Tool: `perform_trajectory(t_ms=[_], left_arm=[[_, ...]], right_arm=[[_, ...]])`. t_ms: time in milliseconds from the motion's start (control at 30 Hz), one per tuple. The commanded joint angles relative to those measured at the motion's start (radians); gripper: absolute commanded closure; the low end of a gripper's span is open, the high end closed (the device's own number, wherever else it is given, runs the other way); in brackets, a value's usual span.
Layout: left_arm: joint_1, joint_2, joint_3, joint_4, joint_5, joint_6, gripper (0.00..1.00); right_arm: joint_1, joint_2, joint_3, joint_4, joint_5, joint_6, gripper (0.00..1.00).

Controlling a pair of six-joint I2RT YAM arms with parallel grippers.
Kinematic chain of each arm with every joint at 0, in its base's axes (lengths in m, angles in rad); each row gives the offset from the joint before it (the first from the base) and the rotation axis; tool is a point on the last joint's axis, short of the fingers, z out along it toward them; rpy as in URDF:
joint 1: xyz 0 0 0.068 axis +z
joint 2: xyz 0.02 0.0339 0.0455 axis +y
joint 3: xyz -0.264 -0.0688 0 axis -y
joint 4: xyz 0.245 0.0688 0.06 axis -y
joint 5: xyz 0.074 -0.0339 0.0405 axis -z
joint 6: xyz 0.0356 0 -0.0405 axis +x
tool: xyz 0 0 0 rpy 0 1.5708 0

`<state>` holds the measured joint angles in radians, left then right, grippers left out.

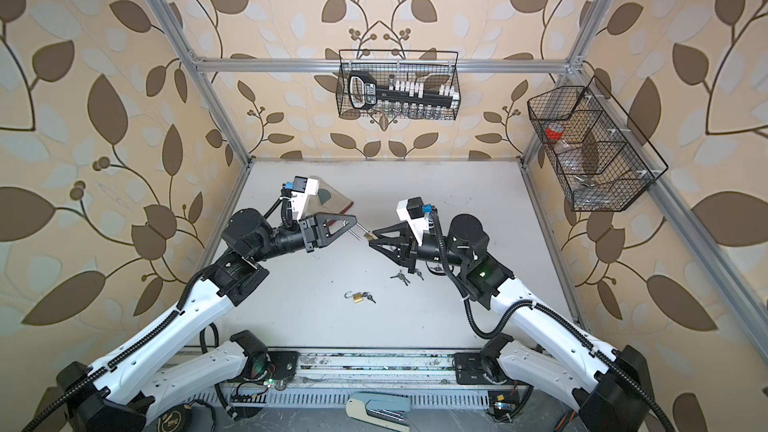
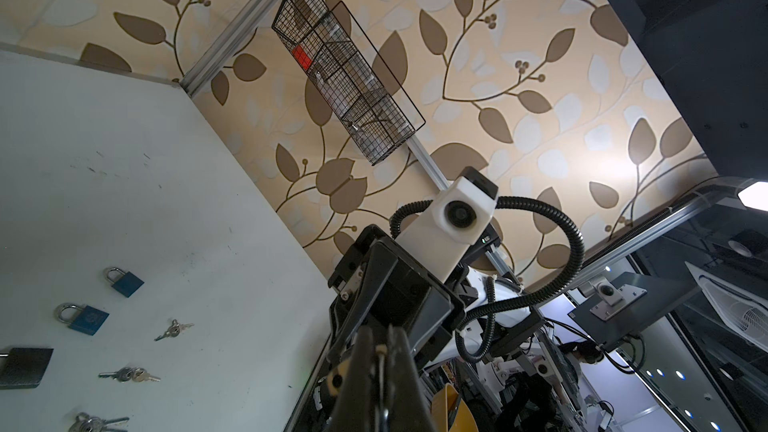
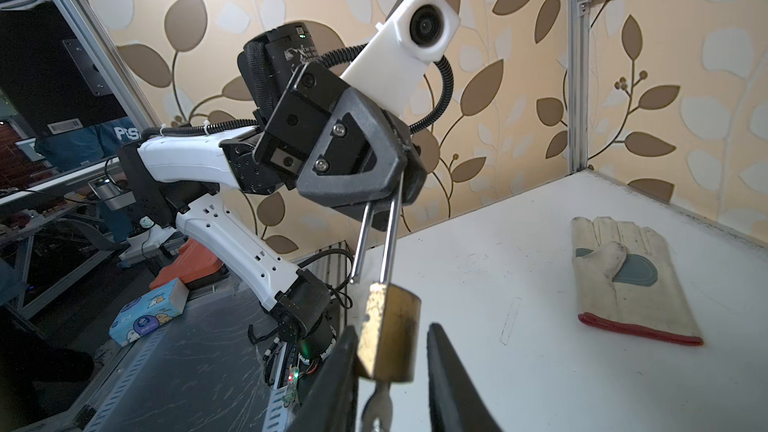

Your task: Lock with the key

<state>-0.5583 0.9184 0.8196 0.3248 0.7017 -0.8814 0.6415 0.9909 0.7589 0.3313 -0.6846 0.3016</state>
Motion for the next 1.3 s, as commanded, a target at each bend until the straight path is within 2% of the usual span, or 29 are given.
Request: perform_trajectory(t_ms=[0, 400, 467, 567, 733, 867, 1067, 1267], left_arm=[[-0.015, -0.010, 0.024, 0.060, 0.004, 0.018, 1.00], [-0.018, -0.005, 0.031, 0.056, 0.001, 0.019, 1.00], [-0.018, -0.006, 0.034, 0.050, 0.001, 0.019, 1.00], [-0.018, -0.014, 0.062, -0.016, 0.009, 0.099, 1.00], [-0.017, -0.017, 0.168, -0.186, 0.049, 0.271, 1.00], [-0.018, -0.004, 0.249, -0.248, 0.101, 0.353, 1.00], [-0.018, -0.004, 0.300, -0.273, 0.116, 0.404, 1.00], [-0.018, 0.008, 0.305, -0.255, 0.133, 0.392, 1.00]], right_arm=[[0.006, 0.006, 0.040, -0.008, -0.006, -0.012, 0.73], [0.012, 0.016, 0.046, -0.023, -0.004, -0.011, 0.83], [0.012, 0.016, 0.048, -0.033, 0.003, -0.009, 0.88], [0.011, 0.015, 0.068, -0.045, 0.022, 0.047, 1.00], [0.011, 0.037, 0.129, -0.045, -0.058, 0.171, 1.00], [0.011, 0.044, 0.162, -0.010, -0.151, 0.262, 1.00], [0.009, 0.052, 0.214, 0.045, -0.241, 0.390, 1.00], [0.010, 0.061, 0.240, 0.061, -0.253, 0.428, 1.00]])
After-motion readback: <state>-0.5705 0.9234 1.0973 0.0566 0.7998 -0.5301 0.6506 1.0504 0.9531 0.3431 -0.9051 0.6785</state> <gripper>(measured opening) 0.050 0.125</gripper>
